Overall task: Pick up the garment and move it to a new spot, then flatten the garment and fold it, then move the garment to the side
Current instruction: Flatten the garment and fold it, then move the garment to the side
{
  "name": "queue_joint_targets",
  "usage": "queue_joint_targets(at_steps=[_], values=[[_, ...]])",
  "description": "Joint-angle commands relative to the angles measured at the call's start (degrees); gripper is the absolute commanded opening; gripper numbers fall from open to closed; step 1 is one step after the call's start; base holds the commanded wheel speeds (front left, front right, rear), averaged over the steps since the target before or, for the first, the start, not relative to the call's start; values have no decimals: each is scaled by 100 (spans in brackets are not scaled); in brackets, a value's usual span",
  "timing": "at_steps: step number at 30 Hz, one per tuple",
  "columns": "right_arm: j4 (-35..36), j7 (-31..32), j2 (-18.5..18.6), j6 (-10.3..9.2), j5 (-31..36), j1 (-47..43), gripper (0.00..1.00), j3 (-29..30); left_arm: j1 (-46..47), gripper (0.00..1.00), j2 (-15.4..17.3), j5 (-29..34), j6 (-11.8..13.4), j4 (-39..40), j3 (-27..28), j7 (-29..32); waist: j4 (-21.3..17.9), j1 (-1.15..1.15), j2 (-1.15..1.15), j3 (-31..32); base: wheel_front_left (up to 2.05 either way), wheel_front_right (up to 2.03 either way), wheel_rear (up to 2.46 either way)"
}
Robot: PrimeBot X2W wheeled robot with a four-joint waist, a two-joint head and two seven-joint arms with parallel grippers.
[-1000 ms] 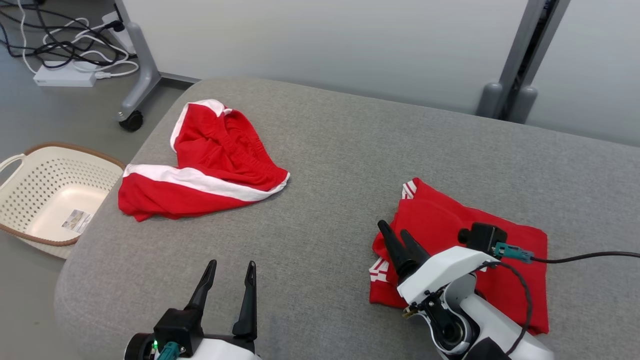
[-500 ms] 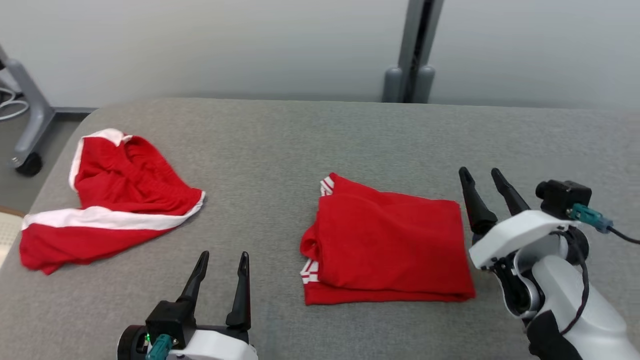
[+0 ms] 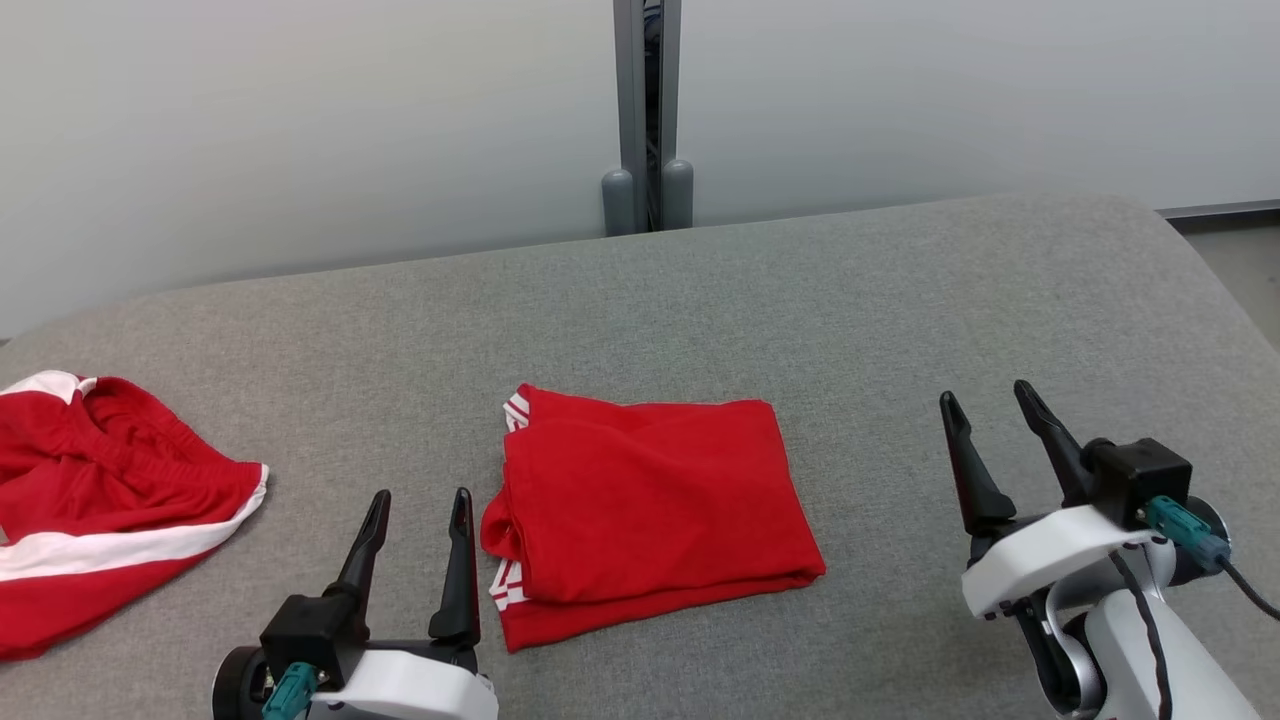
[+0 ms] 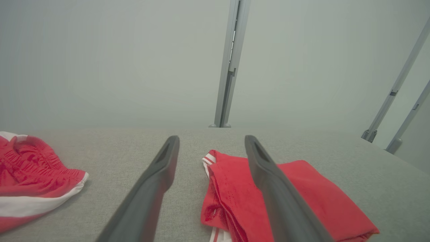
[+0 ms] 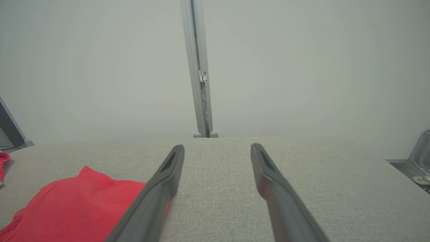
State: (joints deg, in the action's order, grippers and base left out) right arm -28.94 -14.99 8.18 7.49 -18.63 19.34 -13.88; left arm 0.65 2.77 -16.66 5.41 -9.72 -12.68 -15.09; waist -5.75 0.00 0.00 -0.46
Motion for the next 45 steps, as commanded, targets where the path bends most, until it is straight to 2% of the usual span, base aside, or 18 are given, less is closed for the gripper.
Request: queue_joint_targets(at_steps=[1,8,16,38,43,45], values=[[297,-28,93,1,73,-212,100,20,-12,100,24,-23,35,23,28,-7,-47,0,0,69,0,0,0],[1246,-28,197,1,77,-1029,100,57,-257,100,24,-66,80,-7,100,-8,27,0,0,252,0,0,0],[1471,-28,80,1,61,-1592,100,132,-562,100,23,-91,113,10,148,-7,127,0,0,457,0,0,0],[1257,-28,-11,1,-26,-1626,100,-52,-543,100,23,-89,124,-31,134,-7,256,0,0,488,0,0,0],[658,-28,-125,1,-154,-1391,100,-194,-486,100,23,-88,134,-38,88,-7,280,0,0,424,0,0,0],[283,-28,-261,1,-561,-1239,100,-214,-450,100,23,-87,130,-48,42,-7,321,0,0,396,0,0,0]])
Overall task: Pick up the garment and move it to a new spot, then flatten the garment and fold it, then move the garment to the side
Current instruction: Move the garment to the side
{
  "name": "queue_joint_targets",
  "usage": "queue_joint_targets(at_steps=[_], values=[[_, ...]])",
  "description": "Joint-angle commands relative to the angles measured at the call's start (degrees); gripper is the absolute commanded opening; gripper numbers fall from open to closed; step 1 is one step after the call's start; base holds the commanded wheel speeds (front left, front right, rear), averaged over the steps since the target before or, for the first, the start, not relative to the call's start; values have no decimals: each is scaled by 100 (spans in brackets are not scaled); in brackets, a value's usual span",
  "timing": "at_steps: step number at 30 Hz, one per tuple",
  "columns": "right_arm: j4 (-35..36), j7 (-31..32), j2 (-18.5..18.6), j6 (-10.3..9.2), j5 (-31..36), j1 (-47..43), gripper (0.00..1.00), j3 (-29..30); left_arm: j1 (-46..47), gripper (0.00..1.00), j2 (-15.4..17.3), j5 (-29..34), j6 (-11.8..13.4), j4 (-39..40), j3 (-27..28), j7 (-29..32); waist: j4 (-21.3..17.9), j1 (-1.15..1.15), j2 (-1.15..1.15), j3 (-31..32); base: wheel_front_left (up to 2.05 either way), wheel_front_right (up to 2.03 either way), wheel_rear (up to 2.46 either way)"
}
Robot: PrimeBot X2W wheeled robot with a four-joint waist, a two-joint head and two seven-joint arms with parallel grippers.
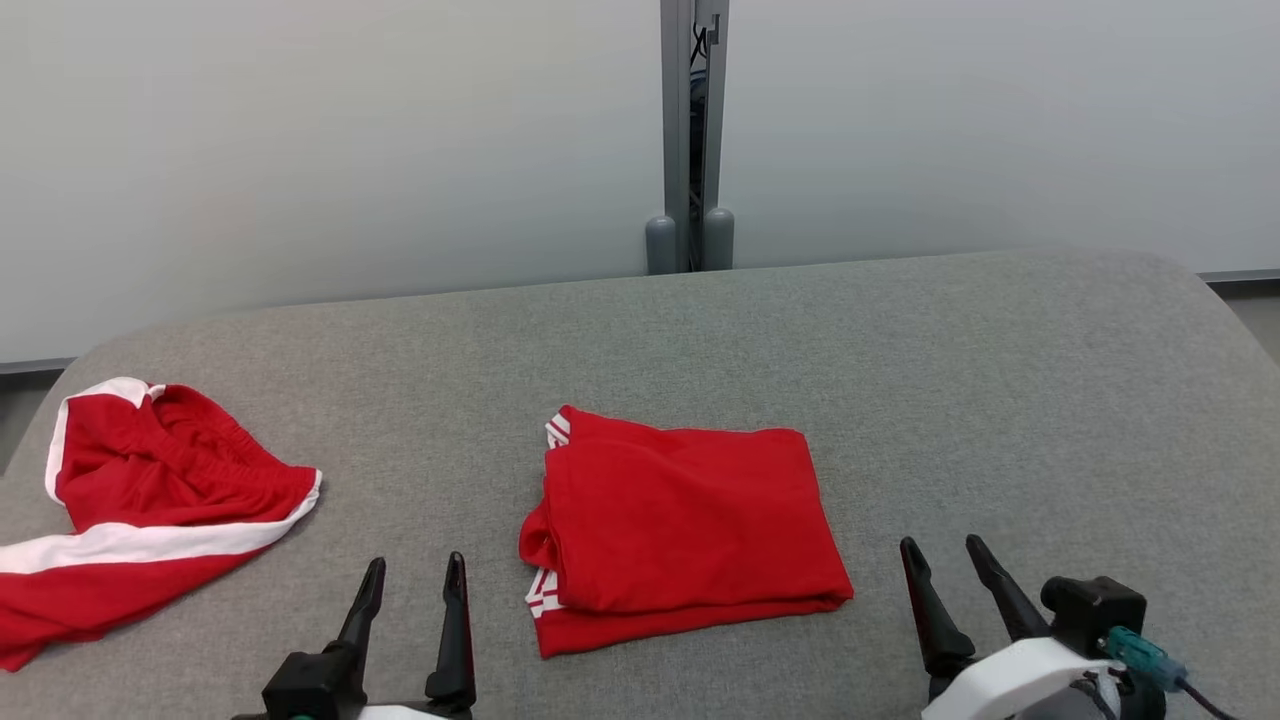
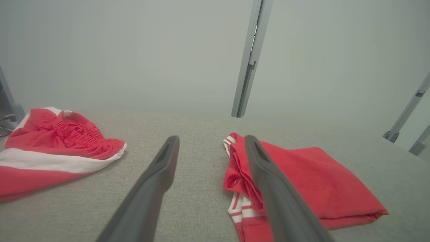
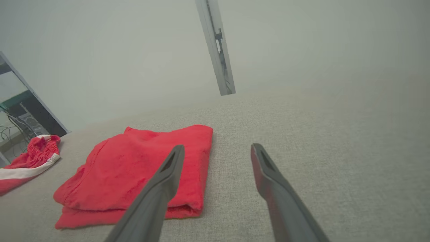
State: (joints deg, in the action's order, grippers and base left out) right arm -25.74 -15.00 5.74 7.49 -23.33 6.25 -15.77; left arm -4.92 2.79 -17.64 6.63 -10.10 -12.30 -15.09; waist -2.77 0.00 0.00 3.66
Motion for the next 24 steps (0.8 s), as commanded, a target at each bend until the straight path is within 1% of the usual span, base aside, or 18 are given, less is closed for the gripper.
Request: queue_joint_targets(at_steps=[1,3,6,10,11,15,17,19,22,24], values=[[-185,-27,-56,1,-287,200,100,-57,118,100,22,19,1,-12,-28,-7,55,0,0,-36,0,0,0],[-525,-27,-93,1,-713,404,100,-133,146,100,22,37,-5,-23,-73,-7,130,0,0,-75,0,0,0],[-1019,68,-115,1,-1332,732,100,-478,241,100,22,57,-14,-22,-119,-8,270,0,0,-144,0,0,0],[-1440,269,29,1,-2203,1150,100,-793,290,100,21,79,-16,-16,-186,-7,464,0,0,-283,0,0,0],[-1440,269,29,1,-2203,1150,100,-793,290,100,21,79,-16,-16,-186,-7,464,0,0,-283,0,0,0],[-1677,503,207,1,-2909,1523,100,-1066,355,100,22,99,0,2,-259,-7,632,0,0,-462,0,0,0],[-1784,569,343,1,-3144,1704,100,-1193,398,100,21,100,15,2,-303,-7,705,0,0,-586,0,0,0],[-1907,660,396,1,-3387,1846,100,-1318,487,100,21,88,20,8,-341,-7,773,0,0,-679,0,0,0],[-2100,747,561,1,-3635,2072,100,-1465,558,100,21,59,31,10,-426,-7,871,0,0,-809,0,0,0],[-2210,745,605,1,-3751,2165,100,-1581,619,100,21,49,40,8,-468,-7,924,0,0,-870,0,0,0]])
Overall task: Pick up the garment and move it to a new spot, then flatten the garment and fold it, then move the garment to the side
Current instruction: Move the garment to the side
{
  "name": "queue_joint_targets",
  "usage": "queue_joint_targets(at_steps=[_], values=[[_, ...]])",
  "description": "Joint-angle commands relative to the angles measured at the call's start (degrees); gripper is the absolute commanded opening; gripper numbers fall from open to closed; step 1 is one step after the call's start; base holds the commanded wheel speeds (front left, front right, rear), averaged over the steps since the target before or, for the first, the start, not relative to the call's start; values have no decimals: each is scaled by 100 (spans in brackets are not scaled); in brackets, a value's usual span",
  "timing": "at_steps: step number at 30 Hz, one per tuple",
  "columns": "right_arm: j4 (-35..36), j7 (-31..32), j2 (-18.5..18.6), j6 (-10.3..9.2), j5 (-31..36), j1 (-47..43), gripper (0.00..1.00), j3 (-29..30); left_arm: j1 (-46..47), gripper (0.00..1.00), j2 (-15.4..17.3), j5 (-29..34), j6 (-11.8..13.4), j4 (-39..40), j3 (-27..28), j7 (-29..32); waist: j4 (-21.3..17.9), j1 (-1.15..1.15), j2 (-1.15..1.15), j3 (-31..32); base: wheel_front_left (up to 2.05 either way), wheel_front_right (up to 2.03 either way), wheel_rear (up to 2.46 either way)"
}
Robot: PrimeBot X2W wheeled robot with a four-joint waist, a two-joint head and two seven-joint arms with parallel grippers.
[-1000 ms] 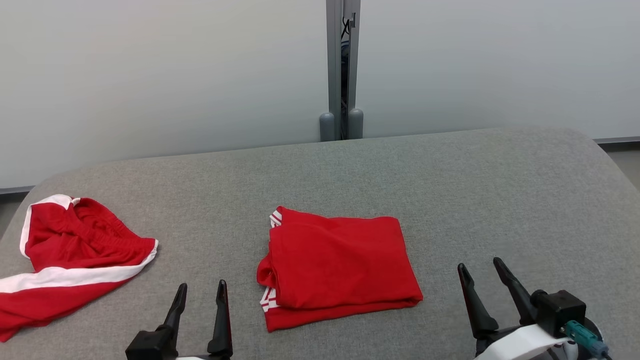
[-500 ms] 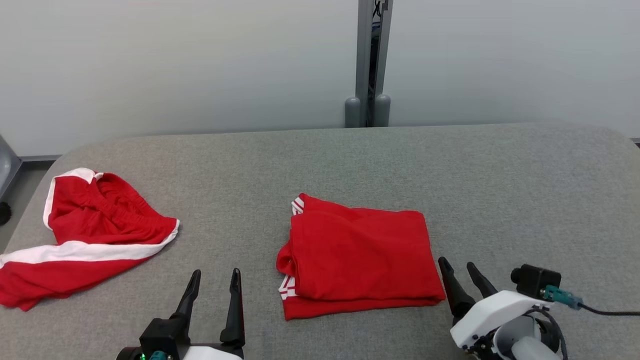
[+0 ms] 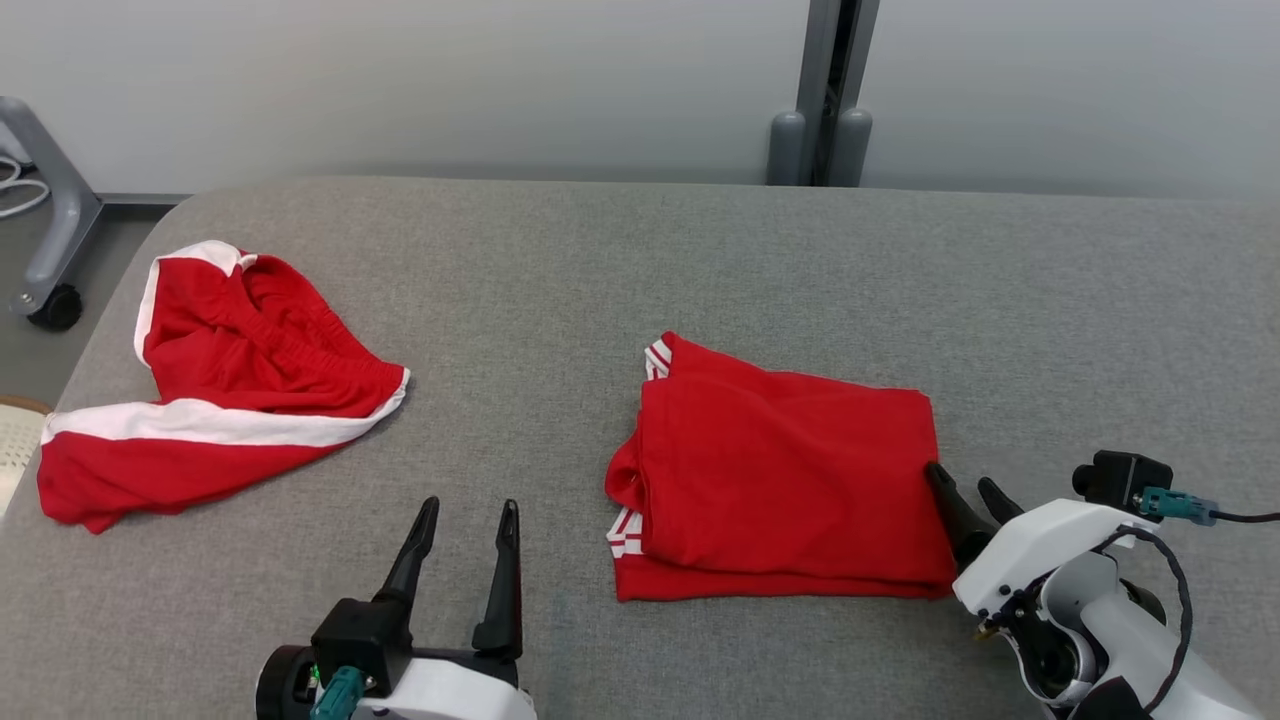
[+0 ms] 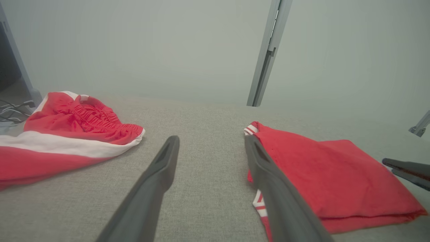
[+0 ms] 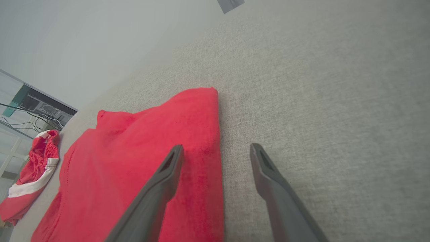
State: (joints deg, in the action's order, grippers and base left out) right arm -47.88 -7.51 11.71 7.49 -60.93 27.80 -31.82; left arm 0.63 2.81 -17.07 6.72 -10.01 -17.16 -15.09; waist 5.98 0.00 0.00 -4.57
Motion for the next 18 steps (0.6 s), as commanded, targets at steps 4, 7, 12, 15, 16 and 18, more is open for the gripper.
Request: queue_joint_targets(at_steps=[4,7,12,15,16,18], values=[[-229,2,81,1,-185,136,100,-332,170,100,18,-39,43,-19,-68,-7,131,0,0,-144,0,0,0],[-303,23,33,1,-316,166,100,-545,205,100,19,-53,65,-27,-110,-7,158,0,0,-161,0,0,0],[-422,-29,-1,1,-509,141,44,-867,239,100,19,-58,61,-77,-148,-7,198,0,0,-122,0,0,0],[-441,-155,58,1,-537,170,0,-1057,237,100,19,-36,34,-81,-124,-7,228,0,0,-92,0,0,0],[-449,-231,83,1,-545,187,0,-1100,233,100,19,-29,29,-79,-113,-7,234,0,0,-86,0,0,0],[-474,-380,164,1,-523,265,0,-1200,218,100,19,-19,27,-62,-95,-7,236,0,0,-86,0,0,0]])
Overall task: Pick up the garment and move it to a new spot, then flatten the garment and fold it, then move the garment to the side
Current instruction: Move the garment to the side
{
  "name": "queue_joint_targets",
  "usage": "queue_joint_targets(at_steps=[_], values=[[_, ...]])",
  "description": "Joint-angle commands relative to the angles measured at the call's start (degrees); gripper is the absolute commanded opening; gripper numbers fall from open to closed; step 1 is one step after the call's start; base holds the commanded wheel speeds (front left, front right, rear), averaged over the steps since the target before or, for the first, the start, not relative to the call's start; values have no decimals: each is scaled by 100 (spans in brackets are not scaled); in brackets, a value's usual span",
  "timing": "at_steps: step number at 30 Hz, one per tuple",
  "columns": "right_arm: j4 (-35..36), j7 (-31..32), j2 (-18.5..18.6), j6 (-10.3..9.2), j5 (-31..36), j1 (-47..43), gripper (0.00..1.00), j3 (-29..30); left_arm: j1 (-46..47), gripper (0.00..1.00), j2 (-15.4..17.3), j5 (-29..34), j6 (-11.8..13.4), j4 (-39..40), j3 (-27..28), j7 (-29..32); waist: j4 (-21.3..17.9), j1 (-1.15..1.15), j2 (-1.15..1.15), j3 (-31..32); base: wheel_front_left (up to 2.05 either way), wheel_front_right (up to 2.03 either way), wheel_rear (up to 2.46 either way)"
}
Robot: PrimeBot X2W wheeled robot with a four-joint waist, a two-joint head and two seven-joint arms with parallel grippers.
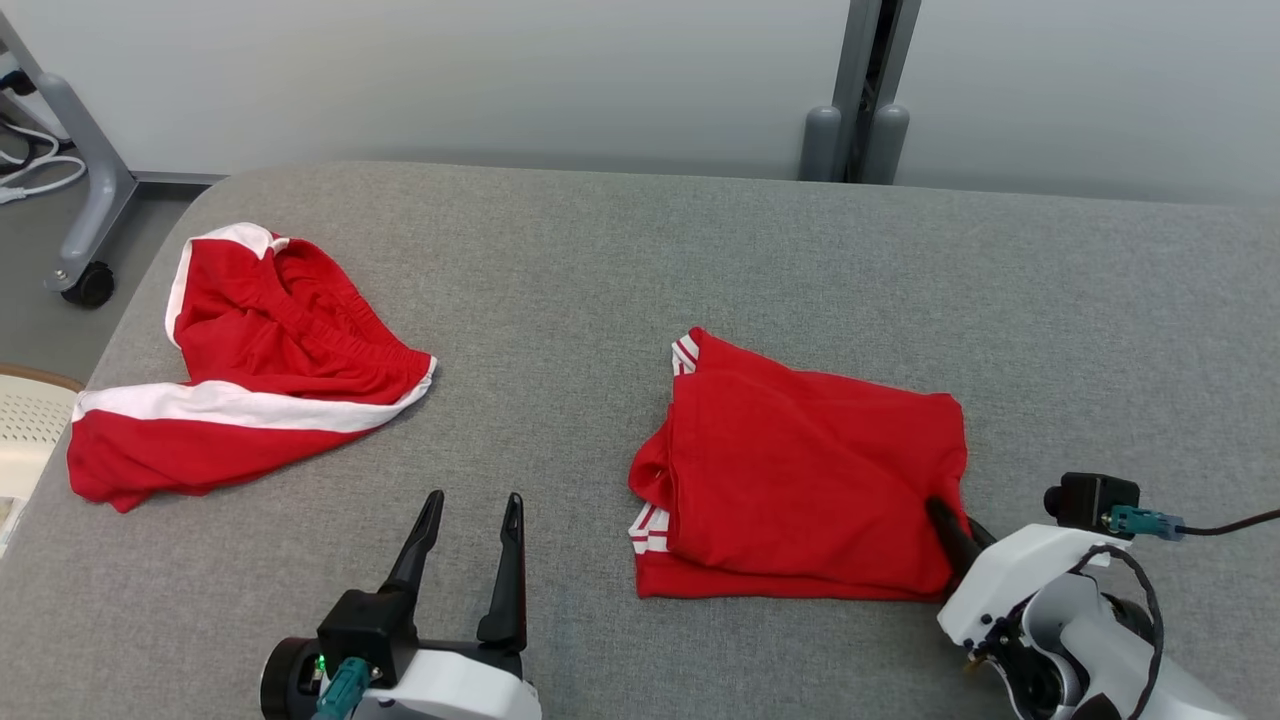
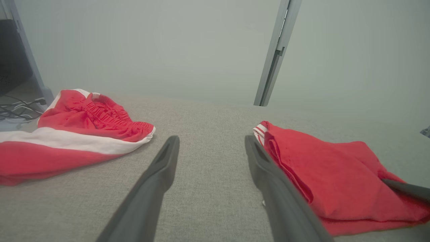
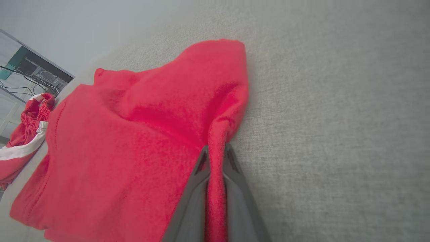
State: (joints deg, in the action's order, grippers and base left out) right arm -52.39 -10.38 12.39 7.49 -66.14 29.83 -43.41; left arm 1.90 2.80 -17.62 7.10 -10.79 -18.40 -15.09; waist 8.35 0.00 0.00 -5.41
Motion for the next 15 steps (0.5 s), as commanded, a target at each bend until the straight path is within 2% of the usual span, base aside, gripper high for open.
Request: queue_joint_targets(at_steps=[1,8,15], values=[[-38,-171,135,0,51,117,0,-97,82,100,20,40,-9,28,41,-7,-6,0,0,-7,0,0,0],[-232,-489,398,0,739,684,0,-373,129,100,20,62,37,138,73,-7,-149,0,0,-147,0,0,0],[43,-489,584,0,1865,1185,0,208,332,100,21,156,0,278,84,-7,-490,0,0,-460,0,0,0]])
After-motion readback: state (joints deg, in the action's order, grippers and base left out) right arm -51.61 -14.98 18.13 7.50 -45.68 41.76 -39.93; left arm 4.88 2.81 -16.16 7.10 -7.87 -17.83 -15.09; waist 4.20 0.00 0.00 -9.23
